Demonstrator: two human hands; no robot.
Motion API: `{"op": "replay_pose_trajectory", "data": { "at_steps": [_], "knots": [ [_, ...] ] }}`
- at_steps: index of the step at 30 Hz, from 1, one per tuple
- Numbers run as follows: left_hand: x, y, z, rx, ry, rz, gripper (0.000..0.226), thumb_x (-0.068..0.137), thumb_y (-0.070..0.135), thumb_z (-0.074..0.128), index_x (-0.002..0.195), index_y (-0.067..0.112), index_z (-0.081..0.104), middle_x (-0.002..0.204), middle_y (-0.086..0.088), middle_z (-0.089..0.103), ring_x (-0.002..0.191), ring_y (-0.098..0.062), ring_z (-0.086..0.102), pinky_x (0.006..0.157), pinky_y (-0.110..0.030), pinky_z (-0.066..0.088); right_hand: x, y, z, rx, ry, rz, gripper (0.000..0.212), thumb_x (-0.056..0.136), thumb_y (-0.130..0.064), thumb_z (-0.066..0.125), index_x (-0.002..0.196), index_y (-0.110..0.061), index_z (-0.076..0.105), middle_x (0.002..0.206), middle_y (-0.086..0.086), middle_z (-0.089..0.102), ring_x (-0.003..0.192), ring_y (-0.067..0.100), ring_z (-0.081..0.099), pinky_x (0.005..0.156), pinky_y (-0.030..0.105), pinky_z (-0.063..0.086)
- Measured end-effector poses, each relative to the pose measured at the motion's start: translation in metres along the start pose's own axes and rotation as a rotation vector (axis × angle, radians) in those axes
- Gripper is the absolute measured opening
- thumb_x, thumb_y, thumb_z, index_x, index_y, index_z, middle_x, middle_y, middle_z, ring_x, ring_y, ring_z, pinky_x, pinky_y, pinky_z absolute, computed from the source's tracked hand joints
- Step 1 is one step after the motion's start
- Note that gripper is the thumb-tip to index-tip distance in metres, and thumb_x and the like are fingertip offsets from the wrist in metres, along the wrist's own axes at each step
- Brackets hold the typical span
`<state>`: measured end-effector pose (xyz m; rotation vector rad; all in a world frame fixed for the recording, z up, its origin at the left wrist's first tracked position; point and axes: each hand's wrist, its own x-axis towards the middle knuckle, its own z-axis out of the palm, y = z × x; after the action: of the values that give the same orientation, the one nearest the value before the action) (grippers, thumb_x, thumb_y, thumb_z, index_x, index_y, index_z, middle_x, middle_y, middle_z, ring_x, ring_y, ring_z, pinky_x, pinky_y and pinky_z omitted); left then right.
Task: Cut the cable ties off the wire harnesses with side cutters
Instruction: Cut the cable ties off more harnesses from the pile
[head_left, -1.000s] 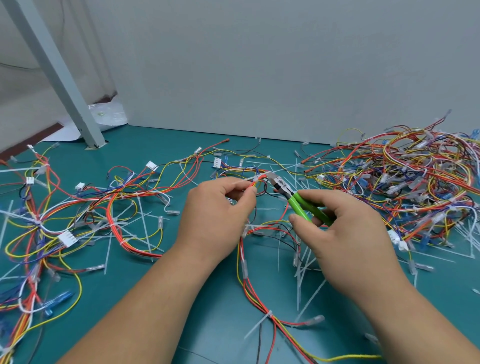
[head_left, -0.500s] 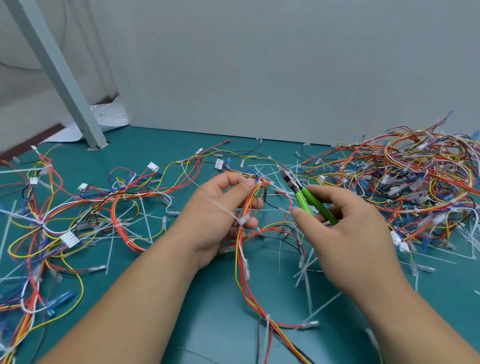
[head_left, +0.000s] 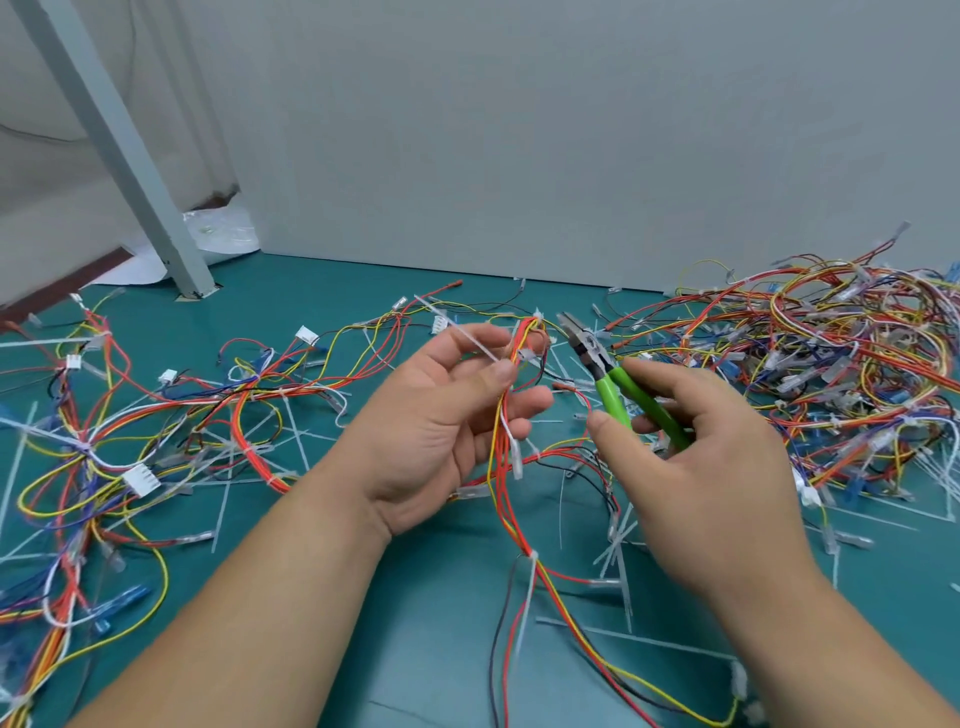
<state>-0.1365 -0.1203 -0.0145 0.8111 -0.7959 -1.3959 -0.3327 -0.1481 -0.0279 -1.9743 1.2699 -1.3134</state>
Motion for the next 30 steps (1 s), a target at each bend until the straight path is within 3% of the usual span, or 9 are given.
{"op": "replay_pose_trajectory", "data": {
  "at_steps": [5,9,12,15,17,21,25,30],
  "knots": [
    [0.004,-0.004,0.001,0.045,0.158,0.014,0.017,0.074,0.018,0.073,0.088,0.015,0.065,0.107,-0.018,0.074,0.053,-0.006,0.06,0.046,-0.017,0.047,-0.002,-0.007,0.0,-0.009,-0.016,-0.069,0.042,0.077,-0.037,0.074,0.117,-0.025,0.072,0.102,-0.014,0.066,0.092,0.005,0.064,0.077,0.01,0.044],
    [0.006,-0.005,-0.001,0.071,0.169,0.022,0.02,0.079,0.012,0.072,0.098,0.007,0.07,0.108,-0.017,0.074,0.06,-0.007,0.063,0.051,-0.016,0.048,-0.002,-0.008,-0.001,-0.016,-0.027,-0.082,0.042,0.077,-0.036,0.074,0.117,-0.023,0.073,0.103,-0.014,0.066,0.096,0.002,0.062,0.08,0.007,0.042],
    [0.005,-0.006,-0.003,0.167,0.136,0.034,0.021,0.085,-0.004,0.067,0.103,0.005,0.074,0.108,-0.02,0.075,0.074,-0.013,0.07,0.055,-0.016,0.048,-0.002,-0.008,-0.001,-0.016,-0.024,-0.079,0.042,0.077,-0.036,0.074,0.118,-0.024,0.073,0.103,-0.014,0.066,0.095,0.004,0.063,0.079,0.007,0.043],
    [0.006,-0.009,-0.003,0.303,0.209,0.068,0.025,0.086,-0.009,0.068,0.096,0.012,0.079,0.1,-0.028,0.072,0.066,-0.013,0.067,0.054,-0.017,0.047,-0.001,-0.007,-0.001,-0.019,-0.015,-0.076,0.042,0.077,-0.037,0.074,0.117,-0.025,0.072,0.103,-0.016,0.066,0.093,0.001,0.062,0.077,0.007,0.043],
    [0.008,-0.013,-0.004,0.403,0.296,0.078,0.023,0.087,-0.002,0.072,0.093,0.018,0.08,0.094,-0.021,0.076,0.065,-0.013,0.065,0.059,-0.022,0.049,-0.001,-0.006,-0.001,-0.025,-0.012,-0.075,0.042,0.077,-0.036,0.074,0.117,-0.025,0.072,0.102,-0.016,0.066,0.093,-0.001,0.062,0.077,0.005,0.041],
    [0.01,-0.016,-0.006,0.467,0.382,0.132,0.025,0.093,0.001,0.067,0.098,0.023,0.078,0.08,-0.001,0.078,0.076,-0.013,0.074,0.063,-0.018,0.055,-0.001,-0.006,-0.001,-0.028,-0.016,-0.066,0.043,0.077,-0.037,0.074,0.117,-0.025,0.073,0.103,-0.013,0.066,0.092,0.001,0.063,0.076,0.004,0.041],
    [0.012,-0.014,-0.007,0.33,0.421,0.084,0.02,0.091,0.002,0.072,0.107,0.014,0.07,0.08,-0.008,0.078,0.071,-0.011,0.074,0.058,-0.016,0.054,-0.001,-0.006,-0.001,-0.024,-0.017,-0.064,0.043,0.077,-0.037,0.074,0.118,-0.025,0.072,0.105,-0.013,0.066,0.093,-0.001,0.062,0.077,0.004,0.042],
    [0.012,-0.015,-0.012,0.414,0.488,0.05,0.003,0.092,0.01,0.073,0.092,0.01,0.07,0.076,-0.005,0.077,0.065,-0.011,0.074,0.048,-0.017,0.05,-0.002,-0.007,-0.001,-0.044,-0.026,-0.079,0.043,0.076,-0.037,0.073,0.118,-0.024,0.073,0.104,-0.013,0.067,0.092,0.003,0.063,0.078,0.007,0.043]
  ]
}}
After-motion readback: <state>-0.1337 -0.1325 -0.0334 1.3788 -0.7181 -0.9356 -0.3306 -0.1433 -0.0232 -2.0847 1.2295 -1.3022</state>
